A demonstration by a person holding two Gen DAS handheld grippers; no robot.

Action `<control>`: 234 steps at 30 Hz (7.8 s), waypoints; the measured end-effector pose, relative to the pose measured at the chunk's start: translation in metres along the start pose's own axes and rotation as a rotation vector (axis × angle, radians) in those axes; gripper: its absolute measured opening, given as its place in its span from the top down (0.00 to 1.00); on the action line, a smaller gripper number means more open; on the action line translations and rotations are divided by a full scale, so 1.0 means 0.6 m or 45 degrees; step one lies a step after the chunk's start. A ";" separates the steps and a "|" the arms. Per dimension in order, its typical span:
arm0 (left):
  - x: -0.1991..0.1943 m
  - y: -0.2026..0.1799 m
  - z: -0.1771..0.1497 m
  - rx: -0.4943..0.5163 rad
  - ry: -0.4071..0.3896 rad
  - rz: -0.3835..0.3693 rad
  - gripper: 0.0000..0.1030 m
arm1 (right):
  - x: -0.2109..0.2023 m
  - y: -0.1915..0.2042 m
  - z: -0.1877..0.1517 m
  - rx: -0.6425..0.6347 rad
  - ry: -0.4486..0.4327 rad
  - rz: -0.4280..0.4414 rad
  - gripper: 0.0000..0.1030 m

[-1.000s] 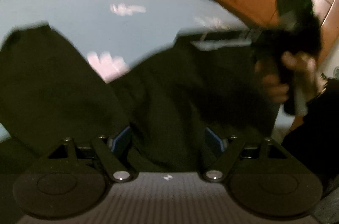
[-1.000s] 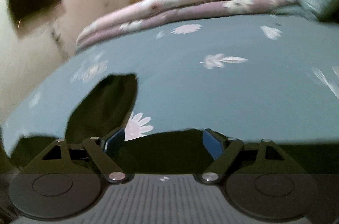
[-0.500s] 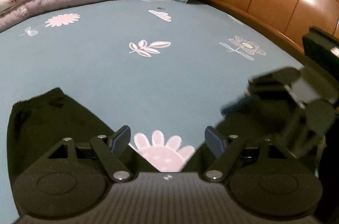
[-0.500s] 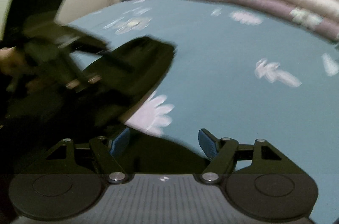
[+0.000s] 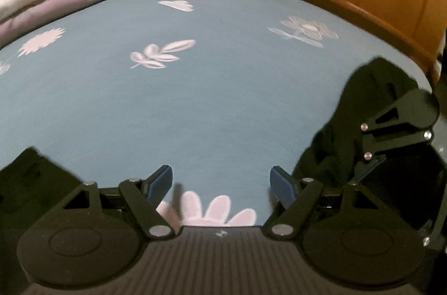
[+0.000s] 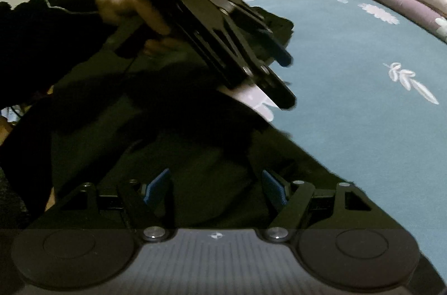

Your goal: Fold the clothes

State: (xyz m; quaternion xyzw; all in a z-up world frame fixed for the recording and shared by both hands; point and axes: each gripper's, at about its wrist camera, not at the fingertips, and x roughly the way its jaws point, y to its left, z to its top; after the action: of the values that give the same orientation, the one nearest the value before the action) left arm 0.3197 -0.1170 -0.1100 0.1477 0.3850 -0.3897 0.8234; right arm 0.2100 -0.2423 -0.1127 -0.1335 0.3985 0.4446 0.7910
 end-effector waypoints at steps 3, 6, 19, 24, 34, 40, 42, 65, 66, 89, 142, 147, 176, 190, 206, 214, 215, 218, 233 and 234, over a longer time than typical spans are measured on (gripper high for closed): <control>0.016 -0.026 0.003 0.138 0.038 -0.022 0.25 | 0.001 0.007 -0.008 -0.004 0.023 0.003 0.25; 0.021 -0.047 0.001 0.251 0.067 -0.041 0.25 | 0.001 0.016 -0.016 -0.022 0.047 0.005 0.25; -0.027 -0.102 -0.032 0.409 0.036 -0.070 0.26 | -0.099 -0.022 -0.002 0.155 -0.236 -0.058 0.21; -0.028 -0.120 -0.037 0.498 0.004 -0.035 0.26 | -0.082 -0.044 0.007 0.274 -0.234 0.062 0.20; 0.032 -0.111 -0.001 0.591 0.009 -0.027 0.25 | -0.048 -0.024 -0.027 0.163 -0.023 0.089 0.20; 0.076 -0.106 0.032 0.438 -0.011 -0.163 0.23 | -0.050 -0.024 -0.037 0.164 -0.010 0.080 0.20; 0.085 -0.098 0.039 0.356 -0.041 -0.182 0.23 | -0.055 -0.025 -0.039 0.168 -0.018 0.074 0.20; 0.025 0.028 0.046 -0.232 -0.199 -0.185 0.23 | -0.056 -0.028 -0.070 0.222 -0.016 0.052 0.20; 0.019 0.016 0.044 -0.187 -0.198 -0.218 0.23 | -0.051 -0.032 -0.065 0.220 -0.016 0.053 0.20; 0.004 -0.105 -0.032 0.096 -0.042 -0.437 0.24 | -0.153 -0.141 -0.037 0.560 -0.447 0.049 0.45; 0.022 -0.089 -0.025 -0.030 -0.165 -0.088 0.22 | 0.014 -0.085 0.051 0.140 0.363 -0.654 0.78; 0.040 -0.087 -0.021 -0.077 -0.106 -0.040 0.22 | 0.014 -0.088 0.048 0.165 0.280 -0.737 0.88; -0.039 -0.074 -0.028 -0.119 -0.211 -0.012 0.26 | -0.096 -0.145 0.022 0.892 -0.371 -0.562 0.66; -0.005 -0.112 -0.027 0.052 0.070 -0.126 0.44 | -0.119 -0.130 -0.065 1.026 -0.446 -0.474 0.54; 0.015 -0.040 -0.005 -0.198 0.216 -0.252 0.85 | -0.142 -0.132 -0.091 1.044 -0.478 -0.423 0.50; -0.028 -0.066 -0.026 -0.083 0.221 -0.034 1.00 | -0.151 -0.133 -0.098 1.069 -0.509 -0.448 0.50; -0.036 -0.061 -0.032 -0.097 0.229 -0.006 1.00 | -0.151 -0.134 -0.099 1.072 -0.510 -0.450 0.50; -0.049 -0.043 -0.053 -0.164 0.261 0.023 1.00 | -0.152 -0.135 -0.102 1.080 -0.512 -0.455 0.49; -0.126 -0.047 -0.048 -0.330 0.147 0.351 0.47 | -0.150 -0.134 -0.096 1.077 -0.524 -0.427 0.39; -0.123 -0.048 -0.042 -0.346 0.156 0.376 0.46 | -0.151 -0.134 -0.095 1.078 -0.530 -0.430 0.39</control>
State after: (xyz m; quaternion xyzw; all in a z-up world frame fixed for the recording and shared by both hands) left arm 0.2552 -0.0831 -0.0699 0.1136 0.4573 -0.1995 0.8591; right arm 0.2199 -0.3745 -0.0932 0.2280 0.3506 0.1269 0.8994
